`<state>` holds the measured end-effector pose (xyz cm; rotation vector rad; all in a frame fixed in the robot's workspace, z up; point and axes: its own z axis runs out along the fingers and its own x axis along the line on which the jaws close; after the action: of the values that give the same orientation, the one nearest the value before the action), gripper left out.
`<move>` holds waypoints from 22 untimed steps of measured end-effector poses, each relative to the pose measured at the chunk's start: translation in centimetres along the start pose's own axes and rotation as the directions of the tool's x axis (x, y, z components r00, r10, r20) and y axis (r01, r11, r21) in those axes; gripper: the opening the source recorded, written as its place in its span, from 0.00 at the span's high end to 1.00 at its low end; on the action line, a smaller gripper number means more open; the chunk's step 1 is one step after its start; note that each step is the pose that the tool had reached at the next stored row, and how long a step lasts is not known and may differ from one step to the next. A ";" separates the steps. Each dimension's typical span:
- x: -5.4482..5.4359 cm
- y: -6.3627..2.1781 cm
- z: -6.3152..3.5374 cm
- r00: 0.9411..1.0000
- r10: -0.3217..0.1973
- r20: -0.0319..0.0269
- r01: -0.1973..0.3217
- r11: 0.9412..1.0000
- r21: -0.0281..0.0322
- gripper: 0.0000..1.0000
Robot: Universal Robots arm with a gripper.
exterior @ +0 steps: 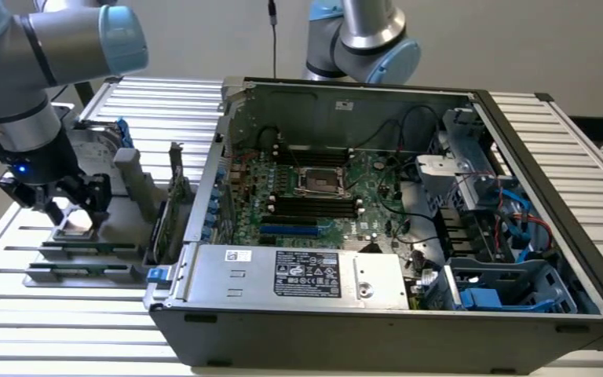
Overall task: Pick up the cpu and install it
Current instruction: 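Pick up the cpu and move it towards the insertion slot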
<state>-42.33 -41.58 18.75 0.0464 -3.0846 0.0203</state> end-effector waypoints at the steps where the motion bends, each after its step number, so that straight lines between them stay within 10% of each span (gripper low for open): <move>1: 0.0 0.00 0.00 1.000 0.000 0.000 0.000 1.000 0.005 0.35; 5: 0.0 0.00 -0.01 1.000 0.001 -0.001 -0.001 1.000 0.013 0.35; 22: -0.2 0.11 0.17 1.000 0.001 0.007 -0.002 1.000 0.018 0.35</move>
<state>-42.19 -41.46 18.56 0.0450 -3.0916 0.0478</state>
